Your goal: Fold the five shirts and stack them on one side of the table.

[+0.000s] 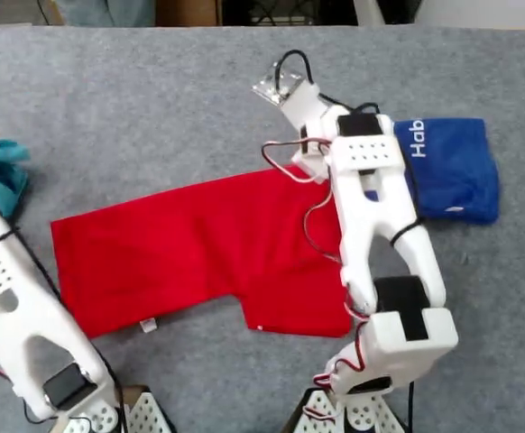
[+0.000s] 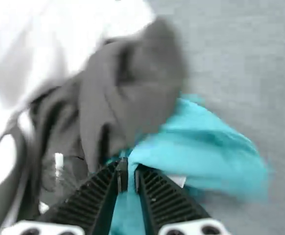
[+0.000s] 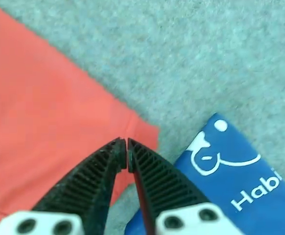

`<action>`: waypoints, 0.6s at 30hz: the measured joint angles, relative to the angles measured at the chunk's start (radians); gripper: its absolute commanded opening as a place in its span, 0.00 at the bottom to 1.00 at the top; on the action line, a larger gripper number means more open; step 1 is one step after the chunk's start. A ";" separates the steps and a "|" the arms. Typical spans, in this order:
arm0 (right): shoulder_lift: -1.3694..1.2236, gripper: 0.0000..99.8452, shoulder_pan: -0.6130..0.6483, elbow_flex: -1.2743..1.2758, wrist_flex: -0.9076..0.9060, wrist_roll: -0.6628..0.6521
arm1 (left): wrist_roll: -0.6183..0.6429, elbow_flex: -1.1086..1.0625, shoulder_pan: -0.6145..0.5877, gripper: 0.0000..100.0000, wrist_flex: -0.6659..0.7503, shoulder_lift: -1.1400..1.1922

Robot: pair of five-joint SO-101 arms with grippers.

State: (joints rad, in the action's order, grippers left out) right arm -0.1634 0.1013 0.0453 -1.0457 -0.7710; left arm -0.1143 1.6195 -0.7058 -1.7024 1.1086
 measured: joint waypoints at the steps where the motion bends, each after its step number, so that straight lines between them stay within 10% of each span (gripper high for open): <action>1: -0.025 0.01 0.000 -0.021 0.000 0.000 | 0.000 0.002 0.034 0.03 -0.023 -0.020; 18: -0.468 0.01 -0.084 -0.509 -0.241 0.127 | 0.123 -0.819 0.304 0.03 -0.020 -0.523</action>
State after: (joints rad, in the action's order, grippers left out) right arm -0.6314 0.0169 -0.4641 -1.2866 -0.6437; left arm 0.0084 0.8002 -0.4020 -1.7223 0.5854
